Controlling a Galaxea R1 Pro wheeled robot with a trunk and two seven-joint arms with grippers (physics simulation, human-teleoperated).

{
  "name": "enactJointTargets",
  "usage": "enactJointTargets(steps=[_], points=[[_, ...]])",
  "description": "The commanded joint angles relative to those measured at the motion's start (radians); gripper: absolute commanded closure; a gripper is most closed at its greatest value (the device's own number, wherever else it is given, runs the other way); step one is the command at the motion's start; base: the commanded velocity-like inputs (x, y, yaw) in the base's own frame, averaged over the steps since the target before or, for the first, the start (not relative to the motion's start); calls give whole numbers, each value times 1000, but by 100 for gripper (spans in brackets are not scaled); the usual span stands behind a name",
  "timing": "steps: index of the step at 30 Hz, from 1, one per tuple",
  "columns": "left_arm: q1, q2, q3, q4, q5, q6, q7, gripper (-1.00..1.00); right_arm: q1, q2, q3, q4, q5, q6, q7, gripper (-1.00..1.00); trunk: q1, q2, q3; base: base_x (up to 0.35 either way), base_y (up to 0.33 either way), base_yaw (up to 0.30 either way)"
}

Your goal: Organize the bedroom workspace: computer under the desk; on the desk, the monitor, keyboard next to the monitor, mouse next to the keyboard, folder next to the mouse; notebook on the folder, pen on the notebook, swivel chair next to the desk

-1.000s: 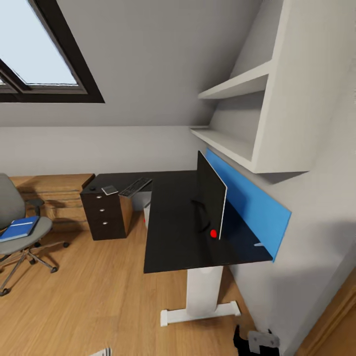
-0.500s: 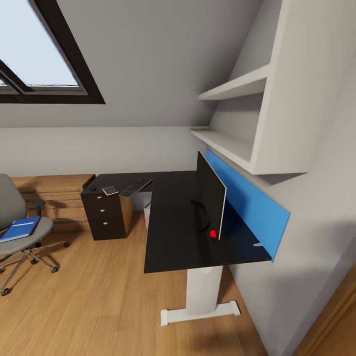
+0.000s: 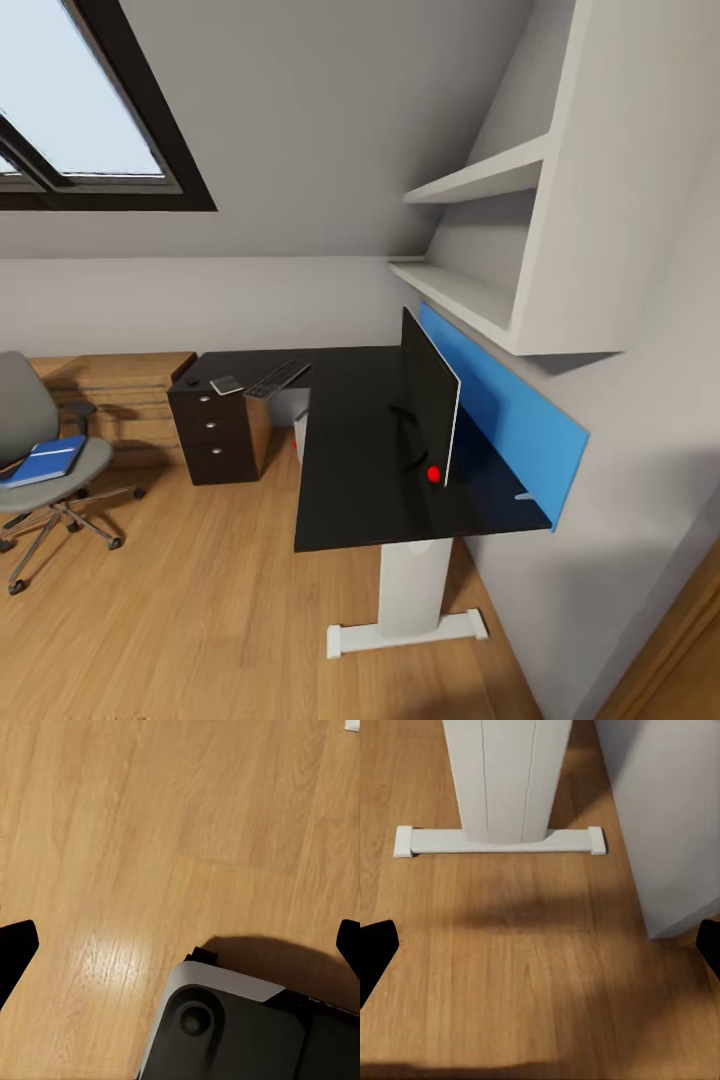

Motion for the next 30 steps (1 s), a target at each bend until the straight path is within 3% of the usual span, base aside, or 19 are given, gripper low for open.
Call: enactJointTargets(steps=[1, 12, 16, 30], points=[[0, 1, -7, -2, 10, -4, 7, -100, -1, 0, 6, 2, 2, -1, -9, -100, 1, -2, -2, 0, 0, 206], [0, -2, -9, -1, 10, -16, 8, -100, -2, 1, 6, 26, 2, -1, -8, -100, 1, -2, -8, 119, 194, 221], [0, -2, -7, 0, 10, -54, 8, -100, -2, 1, 6, 27, 2, -1, -8, -100, 1, -2, -13, 118, 296, 159], [0, -17, -11, 39, 10, -74, 6, -100, -2, 2, 8, 30, 3, -1, -5, -100, 1, -2, -24, 110, 303, 26]])
